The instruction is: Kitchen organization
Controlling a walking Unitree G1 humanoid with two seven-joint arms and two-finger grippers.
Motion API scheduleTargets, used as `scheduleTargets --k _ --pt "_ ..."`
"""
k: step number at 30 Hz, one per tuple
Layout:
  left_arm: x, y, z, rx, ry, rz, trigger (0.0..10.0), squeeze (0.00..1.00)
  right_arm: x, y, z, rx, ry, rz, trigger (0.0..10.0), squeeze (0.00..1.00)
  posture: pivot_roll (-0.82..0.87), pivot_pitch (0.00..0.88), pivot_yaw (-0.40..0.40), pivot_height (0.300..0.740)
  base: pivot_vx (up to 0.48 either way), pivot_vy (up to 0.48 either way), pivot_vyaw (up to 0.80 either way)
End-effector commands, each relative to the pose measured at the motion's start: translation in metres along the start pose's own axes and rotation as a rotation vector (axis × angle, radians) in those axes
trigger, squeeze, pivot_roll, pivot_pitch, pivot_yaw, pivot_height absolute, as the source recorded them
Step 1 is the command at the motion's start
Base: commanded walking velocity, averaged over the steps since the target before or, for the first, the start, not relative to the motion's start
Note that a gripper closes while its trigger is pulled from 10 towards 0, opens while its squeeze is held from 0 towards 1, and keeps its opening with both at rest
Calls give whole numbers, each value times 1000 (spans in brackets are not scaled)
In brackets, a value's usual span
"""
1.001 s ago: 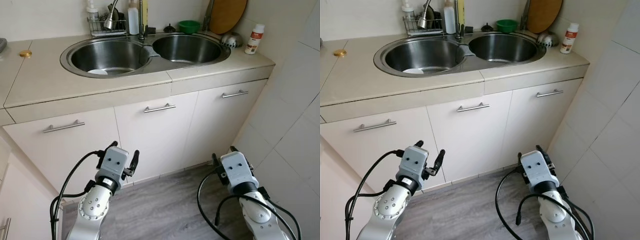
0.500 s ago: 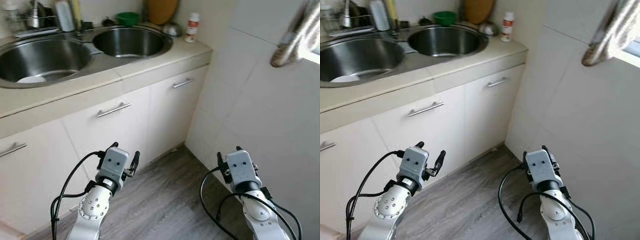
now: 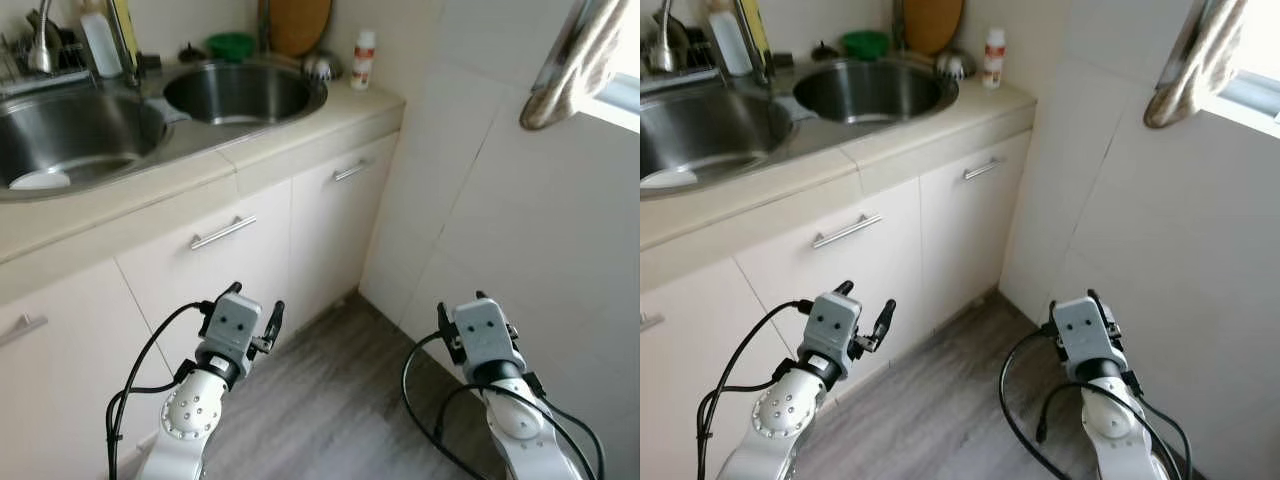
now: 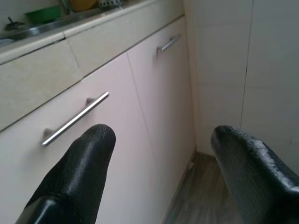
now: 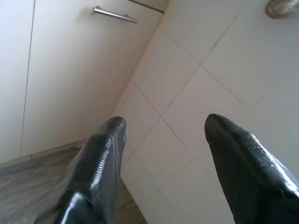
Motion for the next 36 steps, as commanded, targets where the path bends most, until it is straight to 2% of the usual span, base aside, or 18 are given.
scheduleTargets --k 1,4,13,18,19,23,25,28,29,36 --pt "2 4 5 -4 -17 16 10000 0 0 -3 7 -16 -23 -14 10000 0 36 0 -60 740 0 0 -763" --pt "3 5 4 2 -15 21 10000 0 0 -2 9 -28 -40 -14 10000 0 37 0 -60 740 0 0 -763" --pt "5 8 4 24 -24 39 10000 0 5 3 22 -158 -155 -7 10000 0 36 0 -60 740 0 0 -744" --pt "5 9 4 42 -29 52 10000 0 5 5 23 -185 -175 6 10000 0 37 0 -59 740 0 0 -738" --pt "5 10 5 43 -32 54 10000 0 5 8 25 -233 -196 21 10000 0 36 0 -59 740 0 0 -738" --pt "5 10 5 47 -38 58 10000 0 7 8 30 -266 -227 16 10000 0 37 0 -59 740 0 0 -736" --pt "5 10 5 47 -41 60 10000 0 7 7 30 -259 -216 11 10000 0 36 0 -59 740 0 0 -731" --pt "5 11 5 48 -39 63 10000 0 7 7 33 -183 -212 8 10000 0 38 0 -60 740 0 0 -710" --pt "5 11 5 48 -37 62 10000 0 7 6 34 -182 -212 1 10000 1000 38 0 -60 740 0 0 0" --pt "6 11 5 45 -36 59 10000 0 6 4 32 -179 -198 -9 10000 1000 36 0 -60 740 0 0 0"
Point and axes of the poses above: a point about 5 cm out from each wrist's last joint towards the gripper, its own x axis pointing out of the wrist towards the gripper, its own y axis along the axis of the wrist's last joint, z = x × y, the point moved 1 cm from there along x, pointing out of the wrist towards the gripper, and after that the axes turned 1 degree about -x, right-handed, at the moved point
